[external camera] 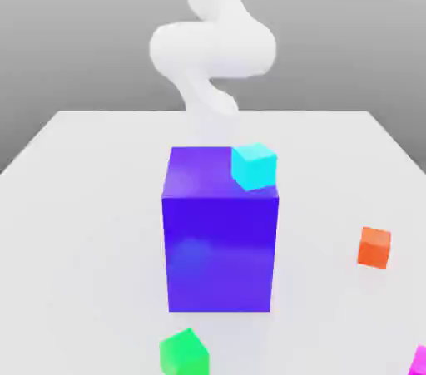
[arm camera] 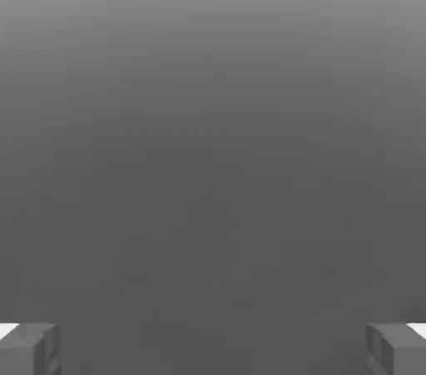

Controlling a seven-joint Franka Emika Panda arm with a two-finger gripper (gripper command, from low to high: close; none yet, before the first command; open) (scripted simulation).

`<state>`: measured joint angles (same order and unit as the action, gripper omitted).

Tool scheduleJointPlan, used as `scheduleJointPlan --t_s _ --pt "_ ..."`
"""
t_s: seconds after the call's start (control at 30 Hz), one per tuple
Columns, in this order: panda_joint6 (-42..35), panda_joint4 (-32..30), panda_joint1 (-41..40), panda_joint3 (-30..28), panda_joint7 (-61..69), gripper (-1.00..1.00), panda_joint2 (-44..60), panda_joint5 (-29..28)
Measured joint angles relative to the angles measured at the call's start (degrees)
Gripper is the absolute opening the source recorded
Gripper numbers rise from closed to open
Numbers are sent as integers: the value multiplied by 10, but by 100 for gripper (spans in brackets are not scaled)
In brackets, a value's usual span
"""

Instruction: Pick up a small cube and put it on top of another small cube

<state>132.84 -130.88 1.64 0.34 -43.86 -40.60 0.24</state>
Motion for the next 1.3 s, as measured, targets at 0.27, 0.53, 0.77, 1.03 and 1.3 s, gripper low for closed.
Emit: scheduleJointPlan --t_s 0.27,0.53,0.77,1.03,1.3 --pt "34 29 48 18 63 0 170 6" --pt "68 58 86 47 116 0 336 0" --pt "98 83 129 68 150 0 482 -23" --pt "129 112 171 87 176 0 651 -69" --pt "197 138 195 71 168 -100 766 -97"
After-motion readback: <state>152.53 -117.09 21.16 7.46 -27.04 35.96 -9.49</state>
